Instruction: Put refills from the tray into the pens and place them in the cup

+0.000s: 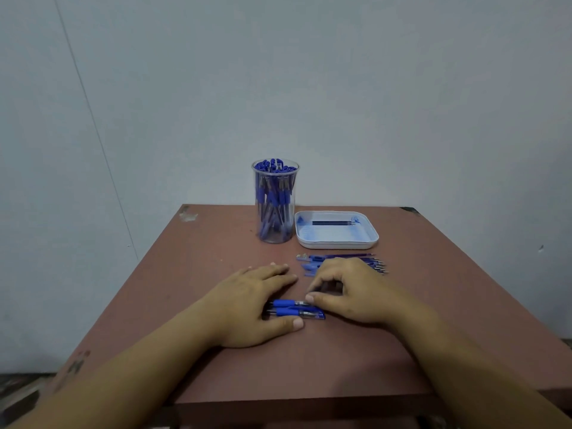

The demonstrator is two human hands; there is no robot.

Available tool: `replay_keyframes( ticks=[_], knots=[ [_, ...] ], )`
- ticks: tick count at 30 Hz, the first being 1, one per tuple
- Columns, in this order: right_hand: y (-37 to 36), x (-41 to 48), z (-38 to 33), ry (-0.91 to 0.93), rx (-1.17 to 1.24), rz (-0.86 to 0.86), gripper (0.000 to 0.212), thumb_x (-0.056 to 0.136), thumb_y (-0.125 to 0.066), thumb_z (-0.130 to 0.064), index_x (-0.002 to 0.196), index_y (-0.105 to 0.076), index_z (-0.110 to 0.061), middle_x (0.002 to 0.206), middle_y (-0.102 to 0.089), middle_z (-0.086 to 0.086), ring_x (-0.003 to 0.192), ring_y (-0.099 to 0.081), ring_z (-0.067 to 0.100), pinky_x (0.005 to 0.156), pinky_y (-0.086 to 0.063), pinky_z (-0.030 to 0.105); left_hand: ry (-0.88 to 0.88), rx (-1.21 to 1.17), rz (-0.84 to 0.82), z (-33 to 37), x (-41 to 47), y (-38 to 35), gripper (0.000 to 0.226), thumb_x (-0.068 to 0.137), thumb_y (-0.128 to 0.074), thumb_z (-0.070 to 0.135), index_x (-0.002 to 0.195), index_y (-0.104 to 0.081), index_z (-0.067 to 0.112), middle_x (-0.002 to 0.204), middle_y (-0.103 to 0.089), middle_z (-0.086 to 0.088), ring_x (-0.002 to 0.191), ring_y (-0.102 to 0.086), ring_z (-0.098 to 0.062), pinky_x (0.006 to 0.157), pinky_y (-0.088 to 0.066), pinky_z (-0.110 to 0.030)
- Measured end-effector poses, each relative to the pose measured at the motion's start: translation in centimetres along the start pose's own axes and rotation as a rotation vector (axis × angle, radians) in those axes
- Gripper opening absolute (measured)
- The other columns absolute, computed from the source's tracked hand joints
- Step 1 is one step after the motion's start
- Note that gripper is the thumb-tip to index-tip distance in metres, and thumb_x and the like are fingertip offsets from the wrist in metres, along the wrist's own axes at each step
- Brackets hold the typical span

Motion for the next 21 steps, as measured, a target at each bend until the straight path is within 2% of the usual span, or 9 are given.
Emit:
replay_keyframes(
  ticks=[5,10,13,15,18,21],
  knots=[
    [-0.4,0.0,0.0,-0.027,-0.022,-0.045,0.017,0.087,-0.065,-0.047,0.096,-0.074,-0.037,0.095,-0.062,-0.017,0.089,-0.056,-0.001,0.071,-0.04,0.014,0.01,-0.004,0.006,0.0,0.0,0.0,0.083,0.083,-0.035,0.08,0.153,-0.02,0.039,0.161,-0.014,0.017,0.147,-0.012,-0.002,0.121,-0.013,-0.033],
    [-0.5,0.0,0.0,-0.04,-0.029,-0.07,0.017,0.087,-0.066,-0.045,0.101,-0.073,-0.038,0.096,-0.06,-0.018,0.091,-0.055,-0.002,0.075,-0.041,0.011,0.007,-0.014,0.023,-0.1,0.1,0.1,0.082,0.083,-0.037,0.08,0.153,-0.023,0.039,0.161,-0.017,0.017,0.147,-0.015,-0.002,0.121,-0.016,-0.035],
    [-0.3,0.1,0.2,-0.066,-0.055,-0.025,0.014,0.089,-0.065,-0.041,0.099,-0.072,-0.035,0.092,-0.06,-0.016,0.083,-0.055,-0.001,0.07,-0.041,0.013,0.003,-0.011,0.047,-0.2,0.2,0.2,0.078,0.085,-0.037,0.076,0.152,-0.025,0.038,0.16,-0.019,0.016,0.146,-0.017,-0.002,0.12,-0.018,-0.034],
    [-0.2,0.2,0.4,-0.092,-0.039,0.024,0.008,0.089,-0.066,-0.036,0.096,-0.069,-0.031,0.083,-0.06,-0.015,0.074,-0.054,-0.001,0.065,-0.041,0.013,0.002,-0.005,0.075,-0.1,0.3,0.4,0.073,0.089,-0.038,0.071,0.152,-0.028,0.036,0.159,-0.022,0.016,0.145,-0.02,-0.002,0.119,-0.019,-0.03],
    [0.2,0.3,0.3,-0.097,0.018,0.097,0.002,0.09,-0.066,-0.031,0.093,-0.065,-0.032,0.073,-0.059,-0.013,0.066,-0.053,-0.001,0.061,-0.041,0.012,0.002,-0.003,0.155,0.0,0.2,1.0,0.069,0.09,-0.036,0.069,0.149,-0.035,0.032,0.15,-0.039,0.014,0.135,-0.038,-0.006,0.111,-0.03,-0.025],
    [0.9,0.3,0.0,-0.054,0.009,0.205,0.005,0.091,-0.064,-0.031,0.096,-0.065,-0.032,0.074,-0.059,-0.012,0.069,-0.054,0.003,0.062,-0.041,0.012,0.015,-0.019,0.27,0.1,0.3,2.0,0.072,0.087,-0.023,0.069,0.143,-0.043,0.028,0.131,-0.057,0.01,0.117,-0.054,-0.01,0.096,-0.043,-0.026]
  ],
)
Point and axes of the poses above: each hand's wrist, its own x-axis towards the middle knuckle, its own y-axis out of the back of the hand, z = x × y, the point moved 9 cm from there along x, towards the middle knuckle
